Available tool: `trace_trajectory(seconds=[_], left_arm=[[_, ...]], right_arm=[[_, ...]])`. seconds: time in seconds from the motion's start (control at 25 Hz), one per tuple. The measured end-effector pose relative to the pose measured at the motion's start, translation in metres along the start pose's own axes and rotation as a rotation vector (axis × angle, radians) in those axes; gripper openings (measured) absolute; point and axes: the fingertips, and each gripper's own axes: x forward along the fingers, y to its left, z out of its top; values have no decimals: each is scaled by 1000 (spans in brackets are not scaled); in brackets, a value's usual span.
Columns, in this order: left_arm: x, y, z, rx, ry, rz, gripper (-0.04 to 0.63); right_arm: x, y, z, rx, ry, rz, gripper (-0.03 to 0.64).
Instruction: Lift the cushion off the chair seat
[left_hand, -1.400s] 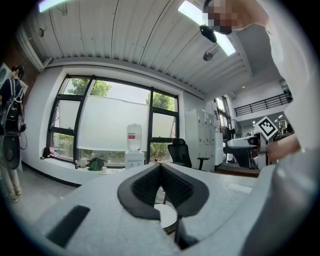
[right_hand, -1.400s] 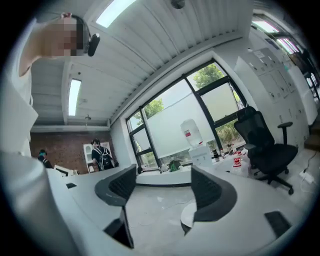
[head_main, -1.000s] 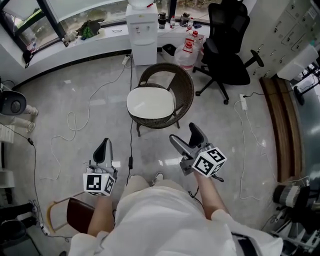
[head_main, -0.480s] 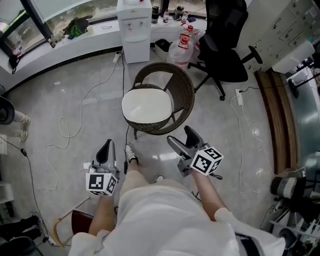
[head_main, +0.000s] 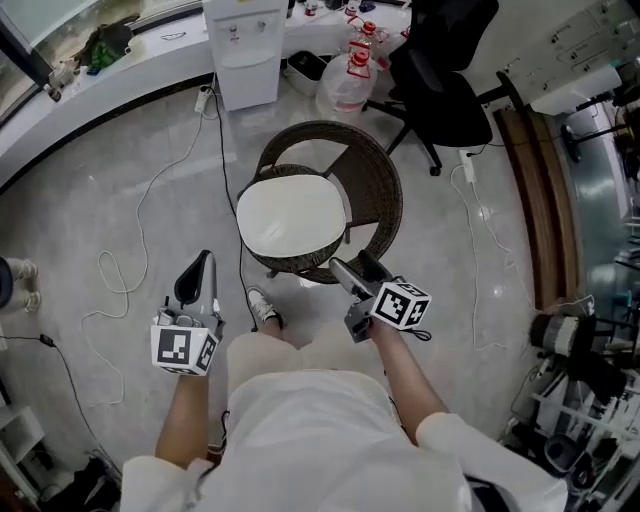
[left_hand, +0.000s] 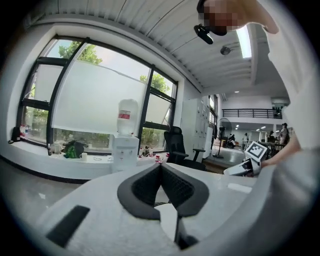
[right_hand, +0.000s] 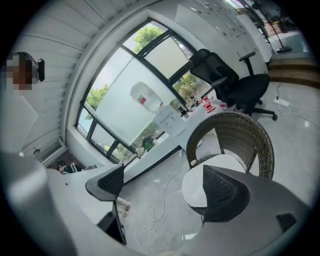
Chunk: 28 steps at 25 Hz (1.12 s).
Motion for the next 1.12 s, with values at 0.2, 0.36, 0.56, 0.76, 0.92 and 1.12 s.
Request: trace_trajectory(seconds=[0.2, 0.36, 0.56, 0.76, 0.92, 1.12], left_arm=[[44, 10, -25, -42, 78, -57, 15], [64, -7, -63, -67, 149, -84, 15], [102, 9, -96, -111, 160, 14, 15], [113, 9, -124, -156, 204, 31, 15], [121, 6, -146, -171, 239, 45, 15], [126, 2, -159, -169, 268, 34, 15]], right_arm=[[44, -44, -7, 115, -2, -91, 489], [68, -95, -29, 161, 33, -139, 489], [124, -192, -43, 153, 88, -202, 489], [148, -251, -74, 212, 169, -306, 489], [165, -294, -100, 232, 216, -380, 488], [180, -341, -113, 245, 229, -455, 485]])
